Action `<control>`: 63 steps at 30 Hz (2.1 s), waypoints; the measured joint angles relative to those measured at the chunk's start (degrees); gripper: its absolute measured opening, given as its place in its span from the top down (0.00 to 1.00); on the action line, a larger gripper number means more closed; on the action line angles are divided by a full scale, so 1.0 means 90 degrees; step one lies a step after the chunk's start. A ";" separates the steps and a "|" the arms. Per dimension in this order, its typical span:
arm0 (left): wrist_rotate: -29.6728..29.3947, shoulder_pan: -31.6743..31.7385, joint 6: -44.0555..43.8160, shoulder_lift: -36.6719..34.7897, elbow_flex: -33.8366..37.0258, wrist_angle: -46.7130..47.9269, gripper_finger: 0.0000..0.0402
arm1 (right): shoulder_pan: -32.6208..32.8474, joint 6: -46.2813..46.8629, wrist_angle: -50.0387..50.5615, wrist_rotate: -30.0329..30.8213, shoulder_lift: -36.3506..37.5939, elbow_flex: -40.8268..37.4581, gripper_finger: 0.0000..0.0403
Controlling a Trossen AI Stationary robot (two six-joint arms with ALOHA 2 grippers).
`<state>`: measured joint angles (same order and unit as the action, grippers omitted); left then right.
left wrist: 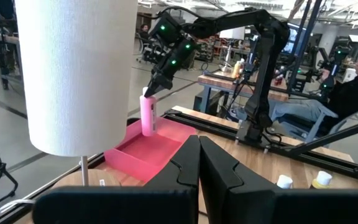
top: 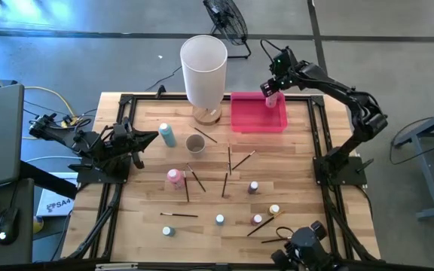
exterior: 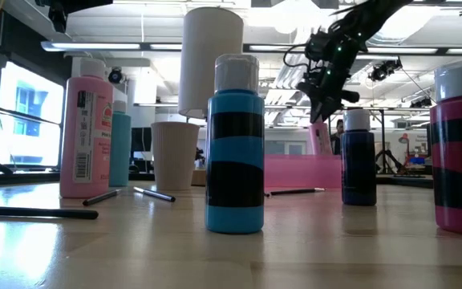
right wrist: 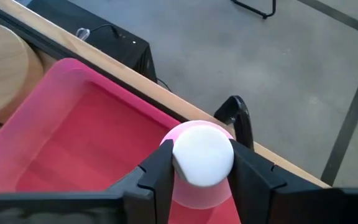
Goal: Pick & Place Paint Supplies
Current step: Put the big pink paint bottle into the pink bin, then put the big blue paint bottle into the pink bin
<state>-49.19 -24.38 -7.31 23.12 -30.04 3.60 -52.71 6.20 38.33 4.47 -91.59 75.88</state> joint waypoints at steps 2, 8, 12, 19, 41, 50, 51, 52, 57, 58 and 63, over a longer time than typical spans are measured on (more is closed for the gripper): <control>0.0002 0.0000 0.0000 -0.0001 0.0000 0.0000 1.00 | -0.0045 -0.0003 -0.0002 0.0012 0.0000 0.0000 0.69; 0.0017 0.0000 0.0000 -0.0001 0.0000 0.0000 1.00 | -0.0161 -0.0051 0.0005 -0.0007 0.0000 0.0000 0.71; 0.0015 0.0000 -0.0001 0.0000 0.0000 0.0003 1.00 | -0.0162 -0.0043 0.0055 -0.0014 -0.0033 0.0000 0.69; 0.0016 0.0000 -0.0027 0.0002 0.0000 0.0100 1.00 | -0.0093 -0.0003 0.0192 -0.0172 -0.0245 -0.0005 0.71; 0.0032 0.0000 -0.0051 0.0002 0.0000 0.0110 1.00 | -0.0060 -0.0341 0.0379 -0.0320 -0.0270 0.0005 0.60; -0.0005 0.0000 -0.0012 0.0002 0.0000 0.0114 1.00 | -0.0060 -0.0495 0.0599 -0.0308 -0.0124 0.0002 0.54; -0.0005 0.0000 0.0000 0.0002 0.0000 0.0114 1.00 | -0.0060 -0.0504 0.0595 -0.0225 -0.0093 0.0002 0.53; -0.0005 0.0000 0.0000 0.0002 0.0000 0.0114 1.00 | -0.0060 -0.0508 0.0591 -0.0110 -0.0060 0.0002 0.52; -0.0005 0.0000 0.0000 0.0002 0.0000 0.0114 1.00 | -0.0060 -0.0568 0.0593 0.0060 0.0134 0.0000 0.44; -0.0004 0.0000 0.0000 0.0001 0.0000 0.0113 1.00 | -0.0060 -0.0591 0.0595 0.0060 0.0184 0.0000 0.42; -0.0002 0.0000 0.0000 0.0000 0.0000 0.0100 1.00 | -0.0060 -0.1043 0.0657 0.0222 0.0570 0.0000 0.36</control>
<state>-49.21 -24.38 -7.31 23.12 -30.04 4.49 -53.25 -3.19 44.24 6.48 -86.46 75.88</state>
